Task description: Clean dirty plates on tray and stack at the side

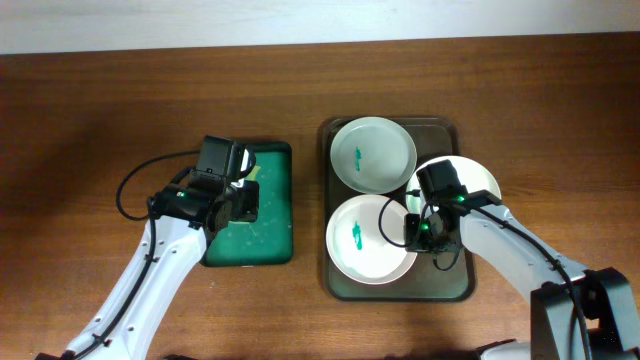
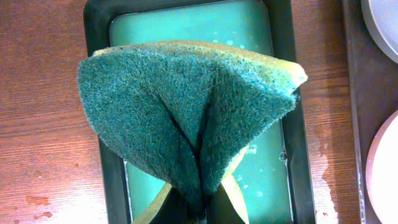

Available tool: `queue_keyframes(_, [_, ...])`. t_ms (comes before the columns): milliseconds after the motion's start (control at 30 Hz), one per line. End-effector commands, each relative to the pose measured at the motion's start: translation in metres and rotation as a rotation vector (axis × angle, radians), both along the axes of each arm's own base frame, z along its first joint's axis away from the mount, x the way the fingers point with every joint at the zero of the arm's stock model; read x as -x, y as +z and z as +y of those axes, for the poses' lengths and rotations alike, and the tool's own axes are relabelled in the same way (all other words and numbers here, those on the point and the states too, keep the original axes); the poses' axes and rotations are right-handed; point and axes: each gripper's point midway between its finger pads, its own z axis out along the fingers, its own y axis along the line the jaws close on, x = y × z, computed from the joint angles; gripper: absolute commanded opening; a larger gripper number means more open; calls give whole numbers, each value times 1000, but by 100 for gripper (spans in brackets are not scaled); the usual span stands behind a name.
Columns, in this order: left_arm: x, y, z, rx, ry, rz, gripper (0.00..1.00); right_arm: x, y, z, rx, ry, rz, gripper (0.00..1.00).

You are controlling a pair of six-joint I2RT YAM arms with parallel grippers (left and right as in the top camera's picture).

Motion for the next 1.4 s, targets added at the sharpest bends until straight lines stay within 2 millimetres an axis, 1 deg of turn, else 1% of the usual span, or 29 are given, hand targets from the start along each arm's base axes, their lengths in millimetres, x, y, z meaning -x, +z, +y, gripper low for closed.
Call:
queue_keyframes(0, [0,4,1,0,-15,-20,0,8,-4,-2,17,1,28,4])
queue_keyframes(200, [2,3,0,8,-20,-7,0,8,-5,-2,17,1,30,4])
queue_keyframes(267, [4,1,-4,29,-32,3,0,8,-5,-2,17,1,30,4])
queue_keyframes(400, [-6,7,-6,33,-27,-47,0,8,-5,-2,17,1,30,4])
queue_keyframes(467, [-2,5,-15,82,-55,-24,0,8,-5,-2,17,1,30,4])
queue_keyframes(500, [1,3,-16,84,-61,-14,0,8,-5,-2,17,1,29,4])
queue_keyframes(567, [-2,2,-6,29,-31,-29,0,8,-4,-2,17,1,29,4])
queue_keyframes(600, [-3,2,-5,25,-28,-32,0,8,-5,-2,17,1,29,4])
queue_keyframes(733, [3,-1,-7,44,-4,-4,0,8,-5,-2,17,1,29,4])
queue_keyframes(800, [0,1,-6,58,30,-18,0,8,-5,-2,17,1,29,4])
queue_keyframes(833, [0,1,-8,86,63,-15,0,8,-5,-2,17,1,29,4])
queue_keyframes(867, [1,1,-12,102,52,-9,0,8,-5,-2,17,1,29,4])
queue_keyframes(967, [1,1,-5,50,68,-20,0,8,-5,-2,17,1,29,4])
queue_keyframes(1067, [3,0,-5,50,66,-11,0,8,-5,-2,17,1,30,4])
queue_keyframes(1200, [7,-2,-4,42,52,7,0,8,-4,-2,17,2,29,4])
queue_keyframes(1267, [10,-3,-15,57,-51,20,0,8,-4,-2,17,2,29,4])
queue_keyframes(1367, [6,-1,-17,50,-95,3,0,8,-4,-2,17,2,29,4])
